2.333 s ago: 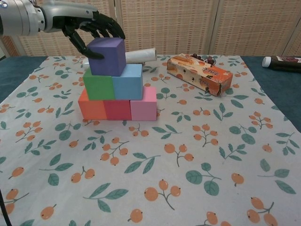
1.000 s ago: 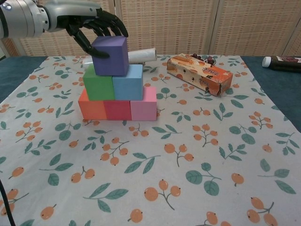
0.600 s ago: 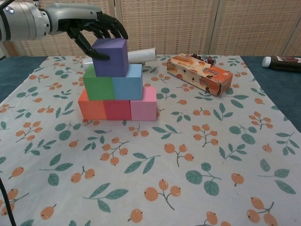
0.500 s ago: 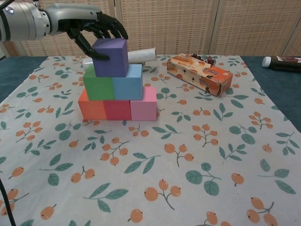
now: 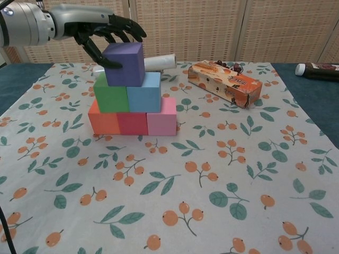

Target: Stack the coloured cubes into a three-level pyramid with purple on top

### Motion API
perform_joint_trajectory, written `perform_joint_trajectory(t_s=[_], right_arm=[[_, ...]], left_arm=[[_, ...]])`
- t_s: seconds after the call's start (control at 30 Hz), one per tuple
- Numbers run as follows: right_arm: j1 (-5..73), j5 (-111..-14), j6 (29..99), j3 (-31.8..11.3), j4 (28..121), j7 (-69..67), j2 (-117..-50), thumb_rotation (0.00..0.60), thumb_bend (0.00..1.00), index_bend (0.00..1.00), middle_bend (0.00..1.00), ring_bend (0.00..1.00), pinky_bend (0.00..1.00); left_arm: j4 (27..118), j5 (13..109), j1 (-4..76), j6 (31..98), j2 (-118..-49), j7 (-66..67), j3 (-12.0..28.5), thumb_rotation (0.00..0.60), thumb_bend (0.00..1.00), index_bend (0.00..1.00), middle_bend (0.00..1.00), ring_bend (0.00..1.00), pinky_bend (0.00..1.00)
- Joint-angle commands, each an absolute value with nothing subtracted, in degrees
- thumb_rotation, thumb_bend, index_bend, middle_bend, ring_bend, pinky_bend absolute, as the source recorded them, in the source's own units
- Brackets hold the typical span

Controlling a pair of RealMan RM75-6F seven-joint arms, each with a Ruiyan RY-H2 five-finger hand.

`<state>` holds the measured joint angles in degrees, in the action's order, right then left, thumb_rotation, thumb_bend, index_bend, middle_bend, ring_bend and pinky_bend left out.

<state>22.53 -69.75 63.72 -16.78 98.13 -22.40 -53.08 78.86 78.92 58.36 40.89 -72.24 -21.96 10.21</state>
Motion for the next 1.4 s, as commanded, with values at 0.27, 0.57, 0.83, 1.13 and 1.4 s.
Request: perform_joint_trajectory(t_s=[0.27, 0.57, 0.83, 1.13, 1.4], right_arm=[[22.5, -69.8, 63.7, -16.8, 98.1, -22.6, -53.2, 0.6, 0.0, 0.0, 0.08, 0.0, 0.0], [22.1, -69.8, 64.3, -16.9, 98.4, -22.9, -52.7, 0.6, 0.0, 0.0, 0.08, 0.0, 0.0], [21.7, -70.2, 64.7, -16.9, 98.7, -23.4, -52.3, 0.6, 0.0, 0.0, 0.08, 0.0, 0.0], [22.1, -73.0, 61.7, -15.4, 100.1, -25.2, -50.7, 0.6, 0.0, 0.0, 0.08, 0.0, 0.0], [25.5, -76.7, 52.1, -13.5, 102.8, -31.3, -48.1, 0.6, 0.03, 0.0, 0.12, 0.0, 0.0]], left_arm=[[80.0, 80.3, 58.1, 41.1, -71.3, -23.7, 10.1, 0.6, 0.33, 0.02, 0.0, 0.0, 0.16], [82.1, 82.8, 57.5, 42.6, -69.5, -27.3, 10.1, 0.6, 0.31, 0.0, 0.0, 0.0, 0.03], [84.3, 84.5, 54.1, 49.2, -64.5, -34.7, 11.2, 0.6, 0.31, 0.0, 0.0, 0.0, 0.01], [79.1, 77.6, 47.4, 51.9, -63.3, -32.4, 10.0, 0.6, 0.3, 0.01, 0.0, 0.0, 0.08], [74.7, 70.4, 41.0, 51.9, -66.7, -22.8, 6.4, 0.6, 0.33, 0.17, 0.16, 0.12, 0.21]])
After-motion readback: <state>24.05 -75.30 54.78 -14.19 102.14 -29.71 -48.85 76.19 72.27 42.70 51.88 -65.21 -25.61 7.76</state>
